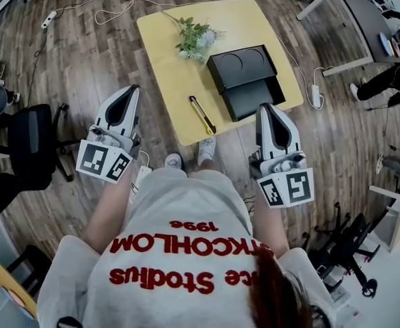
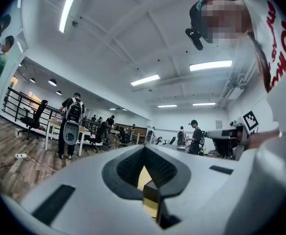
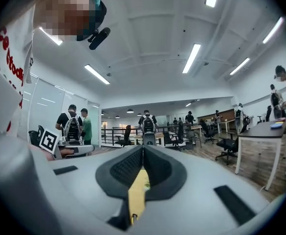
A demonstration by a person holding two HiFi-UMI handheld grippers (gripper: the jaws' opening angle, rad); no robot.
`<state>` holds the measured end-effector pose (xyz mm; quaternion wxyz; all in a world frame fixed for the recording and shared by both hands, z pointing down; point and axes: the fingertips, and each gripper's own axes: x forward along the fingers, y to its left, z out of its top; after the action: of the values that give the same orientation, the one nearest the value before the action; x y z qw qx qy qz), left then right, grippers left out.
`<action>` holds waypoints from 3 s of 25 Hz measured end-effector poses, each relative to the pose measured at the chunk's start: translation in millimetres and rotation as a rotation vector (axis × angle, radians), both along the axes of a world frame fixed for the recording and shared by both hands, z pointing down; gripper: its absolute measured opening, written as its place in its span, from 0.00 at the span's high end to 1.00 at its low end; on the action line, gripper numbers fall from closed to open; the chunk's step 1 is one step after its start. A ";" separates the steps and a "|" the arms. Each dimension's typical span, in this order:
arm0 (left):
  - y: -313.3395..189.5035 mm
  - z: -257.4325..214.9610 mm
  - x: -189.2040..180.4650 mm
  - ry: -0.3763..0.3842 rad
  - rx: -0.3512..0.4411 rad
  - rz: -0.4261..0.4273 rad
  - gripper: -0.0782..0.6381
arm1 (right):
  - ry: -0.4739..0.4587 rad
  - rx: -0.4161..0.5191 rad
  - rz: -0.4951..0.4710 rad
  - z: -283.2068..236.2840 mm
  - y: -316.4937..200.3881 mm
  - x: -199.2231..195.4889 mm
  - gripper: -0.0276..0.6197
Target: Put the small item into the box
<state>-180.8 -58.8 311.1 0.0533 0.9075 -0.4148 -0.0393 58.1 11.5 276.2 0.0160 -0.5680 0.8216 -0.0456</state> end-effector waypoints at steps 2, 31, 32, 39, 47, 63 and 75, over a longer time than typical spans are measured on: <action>-7.4 0.4 2.9 -0.001 0.003 -0.030 0.88 | -0.001 0.008 -0.040 -0.1 -16.6 2.0 0.95; -67.8 10.5 22.5 -0.016 0.006 -0.327 0.88 | -0.039 -0.098 -0.391 38.9 -137.1 0.0 0.94; -71.0 11.4 21.8 -0.016 0.003 -0.315 0.88 | -0.036 -0.113 -0.388 43.9 -138.0 -5.9 0.94; -89.8 31.0 19.1 -0.020 -0.044 -0.214 0.88 | -0.001 -0.275 -0.373 100.7 -142.1 -48.0 0.85; -90.4 61.1 17.5 -0.005 -0.124 -0.165 0.88 | 0.068 -0.486 -0.347 194.4 -124.7 -92.8 0.83; -84.4 98.0 7.4 -0.027 -0.215 -0.117 0.88 | 0.352 -0.776 -0.277 353.7 -69.6 -109.0 0.68; -91.3 93.1 1.8 -0.035 -0.198 -0.112 0.88 | 0.266 -0.730 -0.293 335.8 -79.1 -108.6 0.77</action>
<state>-178.9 -150.0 404.2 0.1334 0.8736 -0.4677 0.0146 -50.5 -67.6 612.0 -0.2994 -0.4143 0.8186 -0.2617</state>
